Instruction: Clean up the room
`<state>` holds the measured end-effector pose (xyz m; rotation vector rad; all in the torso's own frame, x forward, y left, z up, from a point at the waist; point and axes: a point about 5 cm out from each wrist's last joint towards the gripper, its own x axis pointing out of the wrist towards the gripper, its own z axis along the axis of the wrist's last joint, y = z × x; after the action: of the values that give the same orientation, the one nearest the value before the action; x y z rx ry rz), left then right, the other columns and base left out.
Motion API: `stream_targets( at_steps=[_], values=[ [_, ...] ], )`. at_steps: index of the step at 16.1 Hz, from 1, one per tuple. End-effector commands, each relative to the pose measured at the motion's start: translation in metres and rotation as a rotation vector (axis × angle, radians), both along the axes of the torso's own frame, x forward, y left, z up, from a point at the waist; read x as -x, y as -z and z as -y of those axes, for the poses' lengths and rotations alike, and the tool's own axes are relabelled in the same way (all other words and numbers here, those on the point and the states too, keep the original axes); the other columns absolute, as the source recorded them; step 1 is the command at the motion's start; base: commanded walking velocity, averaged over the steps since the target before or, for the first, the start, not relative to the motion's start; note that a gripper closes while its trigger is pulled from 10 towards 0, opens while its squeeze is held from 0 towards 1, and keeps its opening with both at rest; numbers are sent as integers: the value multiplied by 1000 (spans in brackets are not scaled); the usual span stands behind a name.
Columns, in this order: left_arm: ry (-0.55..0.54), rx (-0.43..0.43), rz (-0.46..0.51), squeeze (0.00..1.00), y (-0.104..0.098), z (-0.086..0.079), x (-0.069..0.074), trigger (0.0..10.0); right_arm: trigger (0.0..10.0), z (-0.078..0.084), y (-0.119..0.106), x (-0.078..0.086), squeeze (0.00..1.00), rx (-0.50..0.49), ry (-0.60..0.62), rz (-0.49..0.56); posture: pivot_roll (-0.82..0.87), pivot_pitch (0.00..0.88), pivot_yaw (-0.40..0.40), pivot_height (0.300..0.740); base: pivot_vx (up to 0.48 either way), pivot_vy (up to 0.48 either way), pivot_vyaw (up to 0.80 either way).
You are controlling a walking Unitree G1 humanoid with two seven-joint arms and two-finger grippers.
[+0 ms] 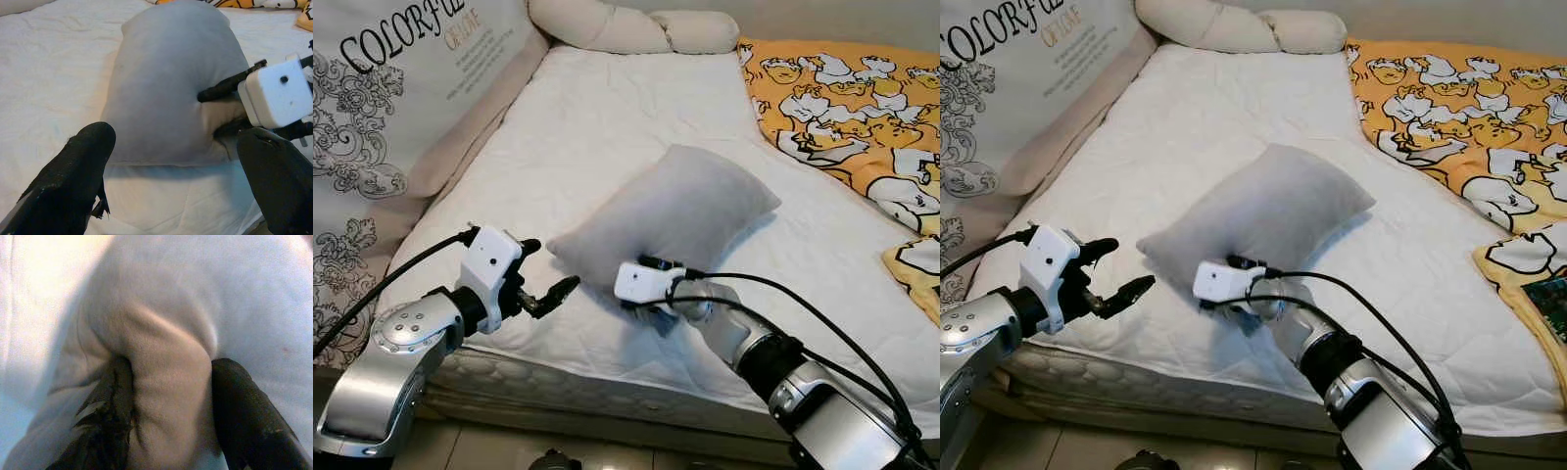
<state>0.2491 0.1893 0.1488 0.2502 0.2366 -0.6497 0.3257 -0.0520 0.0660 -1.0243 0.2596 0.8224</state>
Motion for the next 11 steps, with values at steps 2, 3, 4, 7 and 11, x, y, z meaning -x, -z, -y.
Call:
stream_targets(
  at_steps=[2,3,4,7,11],
  values=[
    [-21,-13,31,0,-6,-2,-2,10000,0,-9,-14,7,0,-81,-174,11,-17,46,-6,740,0,0,0],
    [-35,-9,41,0,-7,-3,-3,10000,0,-3,-15,13,0,-58,-247,-2,-19,43,-7,740,0,0,0],
    [-45,-6,47,0,-7,-4,-4,10000,0,7,-16,16,0,-27,-274,-11,-19,46,-9,740,0,0,0],
    [-50,-5,53,0,-8,-3,-4,10000,0,57,-25,13,0,89,-277,17,-25,45,-10,740,0,0,0],
    [-50,6,60,0,-8,0,-7,10000,0,116,-66,3,0,193,-206,99,-37,43,-1,740,0,0,0]
  ],
)
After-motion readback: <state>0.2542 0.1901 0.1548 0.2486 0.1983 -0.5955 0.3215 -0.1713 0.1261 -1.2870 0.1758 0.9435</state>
